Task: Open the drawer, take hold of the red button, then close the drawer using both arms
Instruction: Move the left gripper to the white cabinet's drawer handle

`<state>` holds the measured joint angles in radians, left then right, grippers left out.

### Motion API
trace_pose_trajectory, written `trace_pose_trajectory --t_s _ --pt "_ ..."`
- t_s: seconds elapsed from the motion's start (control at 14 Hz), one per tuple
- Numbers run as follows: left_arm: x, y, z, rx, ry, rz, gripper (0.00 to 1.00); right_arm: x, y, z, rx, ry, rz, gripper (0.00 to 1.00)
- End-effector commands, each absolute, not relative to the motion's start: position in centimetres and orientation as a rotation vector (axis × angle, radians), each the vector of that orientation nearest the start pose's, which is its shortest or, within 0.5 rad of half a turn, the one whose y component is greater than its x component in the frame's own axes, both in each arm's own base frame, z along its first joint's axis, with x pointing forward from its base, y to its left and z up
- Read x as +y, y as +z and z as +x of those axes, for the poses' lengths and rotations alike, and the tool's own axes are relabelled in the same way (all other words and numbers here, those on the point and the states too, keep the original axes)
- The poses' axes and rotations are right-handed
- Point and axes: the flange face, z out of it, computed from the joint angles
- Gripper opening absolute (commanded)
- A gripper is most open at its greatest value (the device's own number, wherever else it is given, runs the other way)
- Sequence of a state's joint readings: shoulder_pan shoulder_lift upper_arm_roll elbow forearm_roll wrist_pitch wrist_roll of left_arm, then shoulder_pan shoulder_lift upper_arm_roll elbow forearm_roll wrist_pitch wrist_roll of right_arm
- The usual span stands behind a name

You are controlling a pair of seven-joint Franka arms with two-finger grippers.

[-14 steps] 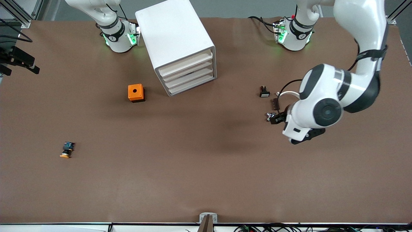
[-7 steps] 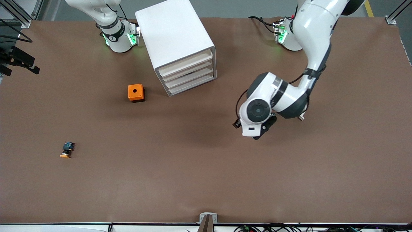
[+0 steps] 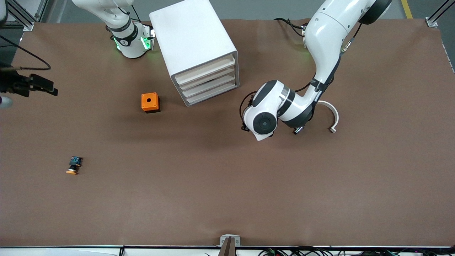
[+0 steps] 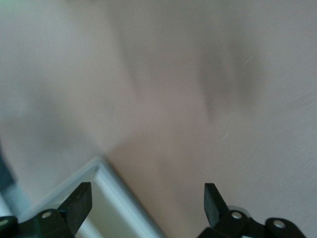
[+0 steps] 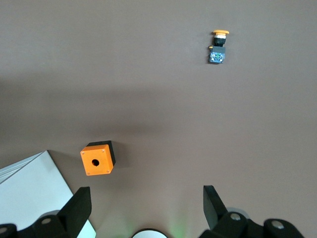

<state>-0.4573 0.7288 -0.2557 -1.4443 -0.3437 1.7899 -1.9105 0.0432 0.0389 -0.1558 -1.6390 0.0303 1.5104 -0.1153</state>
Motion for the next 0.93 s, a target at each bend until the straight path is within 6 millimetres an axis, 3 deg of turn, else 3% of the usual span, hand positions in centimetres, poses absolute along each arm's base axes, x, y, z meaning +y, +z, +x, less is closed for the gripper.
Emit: trace_pose_trajectory --t_s 0.0,0.07,0.21,0.29,0.36,0.57,0.86 --pt "-45.6 23.9 51.3 -1.906 1.097 -1.907 0.98 -8.1 52.2 57.6 0.061 0.368 -3.077 1.00" --pt "-46.2 23.6 51.0 -1.950 1.166 -1.798 0.98 -9.9 51.9 57.6 0.111 0.362 -3.065 1.00" --pt "-47.1 22.8 50.5 -2.016 1.269 -1.572 0.95 -11.7 48.8 59.0 0.146 0.376 -3.070 1.00" --pt "-47.3 22.5 50.6 -2.045 1.315 -1.459 0.93 -12.8 48.9 59.3 0.156 0.343 -3.075 1.00" --pt "-47.3 22.6 50.7 -2.062 1.358 -1.363 0.91 -12.7 49.1 59.4 0.138 0.338 -3.083 1.00" --pt "-47.8 21.5 49.9 -2.020 1.436 -1.137 0.81 -10.4 48.8 59.4 0.185 0.384 -3.091 1.00" --pt "-49.9 21.2 46.8 -1.933 1.381 -1.038 0.76 -6.0 48.9 59.3 0.537 0.440 -3.084 1.00"
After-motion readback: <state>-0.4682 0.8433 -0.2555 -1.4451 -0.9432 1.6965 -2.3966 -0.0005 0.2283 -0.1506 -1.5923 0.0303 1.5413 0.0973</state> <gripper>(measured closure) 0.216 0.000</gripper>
